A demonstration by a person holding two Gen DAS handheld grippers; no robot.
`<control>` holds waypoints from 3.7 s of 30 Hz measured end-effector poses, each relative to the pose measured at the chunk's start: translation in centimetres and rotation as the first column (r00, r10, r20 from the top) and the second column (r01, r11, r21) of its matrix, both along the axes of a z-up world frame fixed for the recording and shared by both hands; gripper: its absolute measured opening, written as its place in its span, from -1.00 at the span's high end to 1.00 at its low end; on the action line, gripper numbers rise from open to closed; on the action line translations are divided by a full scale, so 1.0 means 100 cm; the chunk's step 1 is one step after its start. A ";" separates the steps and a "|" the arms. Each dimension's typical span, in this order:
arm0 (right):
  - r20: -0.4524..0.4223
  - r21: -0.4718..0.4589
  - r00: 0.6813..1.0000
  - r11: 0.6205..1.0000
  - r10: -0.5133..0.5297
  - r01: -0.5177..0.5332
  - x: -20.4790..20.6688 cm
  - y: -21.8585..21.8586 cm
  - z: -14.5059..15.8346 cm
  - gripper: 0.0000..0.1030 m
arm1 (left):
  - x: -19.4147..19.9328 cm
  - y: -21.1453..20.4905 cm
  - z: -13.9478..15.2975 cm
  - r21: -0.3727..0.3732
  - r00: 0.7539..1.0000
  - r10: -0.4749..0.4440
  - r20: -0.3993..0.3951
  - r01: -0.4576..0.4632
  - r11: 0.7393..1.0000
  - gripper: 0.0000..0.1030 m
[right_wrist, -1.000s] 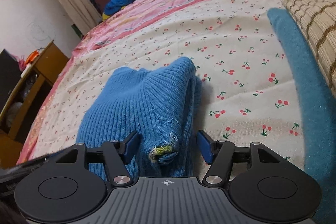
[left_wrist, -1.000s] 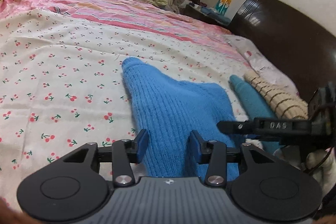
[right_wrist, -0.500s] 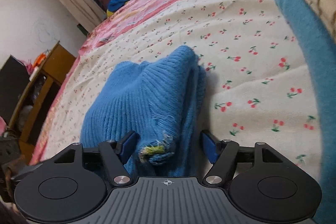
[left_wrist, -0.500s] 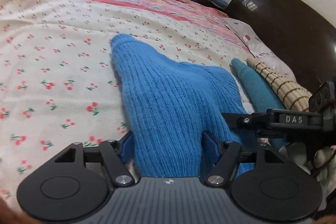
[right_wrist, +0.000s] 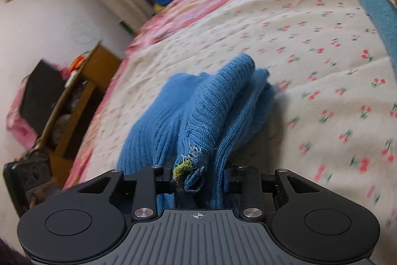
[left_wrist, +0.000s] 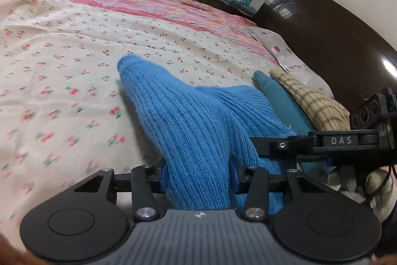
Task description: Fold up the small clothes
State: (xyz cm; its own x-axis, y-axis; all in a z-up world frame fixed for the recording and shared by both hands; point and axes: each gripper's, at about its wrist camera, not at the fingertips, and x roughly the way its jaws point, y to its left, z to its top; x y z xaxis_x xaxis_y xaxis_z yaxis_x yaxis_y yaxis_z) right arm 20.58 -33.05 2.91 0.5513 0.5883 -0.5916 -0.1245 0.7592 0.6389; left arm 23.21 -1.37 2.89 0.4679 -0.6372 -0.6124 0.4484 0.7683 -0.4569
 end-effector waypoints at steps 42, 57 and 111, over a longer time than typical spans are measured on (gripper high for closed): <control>0.125 -0.599 0.992 0.799 0.034 0.048 -0.075 0.076 0.004 0.49 | -0.065 -0.021 0.007 0.399 0.984 0.097 0.148 -0.150 0.905 -0.01; 0.154 -0.585 0.988 0.805 -0.008 0.097 -0.122 0.080 0.025 0.42 | -0.108 -0.008 0.014 0.382 0.976 0.161 0.146 -0.206 0.901 -0.01; 0.125 -0.569 0.991 0.814 -0.056 0.118 -0.190 0.102 -0.001 0.08 | -0.171 -0.014 -0.004 0.464 0.966 0.222 0.134 -0.259 0.847 -0.68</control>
State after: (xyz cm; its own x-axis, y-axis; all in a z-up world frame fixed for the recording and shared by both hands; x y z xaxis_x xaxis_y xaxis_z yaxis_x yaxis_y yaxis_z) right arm 1.61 -22.81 2.80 0.6569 0.1055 -0.7465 -0.0781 0.9944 0.0718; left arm 6.06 -2.73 2.53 0.6232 -0.1405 -0.7694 0.2392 0.9708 0.0165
